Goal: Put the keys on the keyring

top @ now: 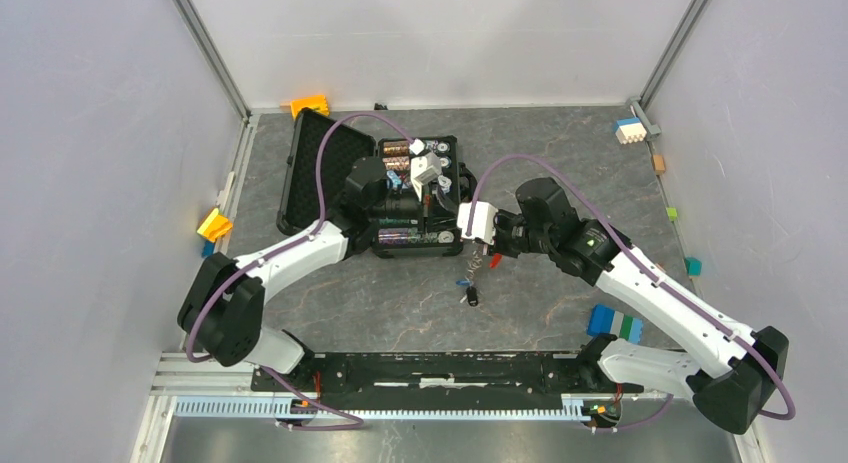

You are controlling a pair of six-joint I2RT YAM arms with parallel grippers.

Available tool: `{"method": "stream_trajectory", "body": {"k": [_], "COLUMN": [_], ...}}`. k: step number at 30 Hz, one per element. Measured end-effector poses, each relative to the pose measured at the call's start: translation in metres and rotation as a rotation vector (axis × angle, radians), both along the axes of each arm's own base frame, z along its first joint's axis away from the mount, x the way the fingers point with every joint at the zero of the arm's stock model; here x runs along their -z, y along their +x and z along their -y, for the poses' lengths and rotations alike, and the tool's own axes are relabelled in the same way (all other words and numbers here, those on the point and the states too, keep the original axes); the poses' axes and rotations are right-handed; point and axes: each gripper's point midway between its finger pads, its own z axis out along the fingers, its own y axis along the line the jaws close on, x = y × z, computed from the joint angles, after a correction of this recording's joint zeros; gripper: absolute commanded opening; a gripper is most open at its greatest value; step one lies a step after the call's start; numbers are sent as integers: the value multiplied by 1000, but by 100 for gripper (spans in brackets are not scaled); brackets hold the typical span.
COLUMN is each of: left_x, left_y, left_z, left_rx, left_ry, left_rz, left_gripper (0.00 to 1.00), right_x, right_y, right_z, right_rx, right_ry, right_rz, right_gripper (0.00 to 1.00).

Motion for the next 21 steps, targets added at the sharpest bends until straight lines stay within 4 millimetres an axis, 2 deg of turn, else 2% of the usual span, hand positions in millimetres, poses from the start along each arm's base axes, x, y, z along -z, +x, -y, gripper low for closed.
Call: {"method": "stream_trajectory", "body": {"k": [2, 8, 14, 21], "left_x": [0, 9, 38, 61], "left_y": [-1, -3, -3, -2], "left_z": [-1, -5, -7, -1], "left_rx": [1, 14, 63, 126], "left_ry": [2, 31, 111, 156], "left_rz": [5, 78, 138, 174], "left_gripper": [3, 30, 39, 51], "right_x": [2, 2, 2, 2], "right_y": [0, 1, 1, 0], "right_z": [1, 1, 2, 1], "right_rx": [3, 5, 6, -1], "right_ry": [-4, -5, -3, 3], "right_rz": [-1, -1, -3, -9], "right_gripper": [0, 0, 0, 0]}}
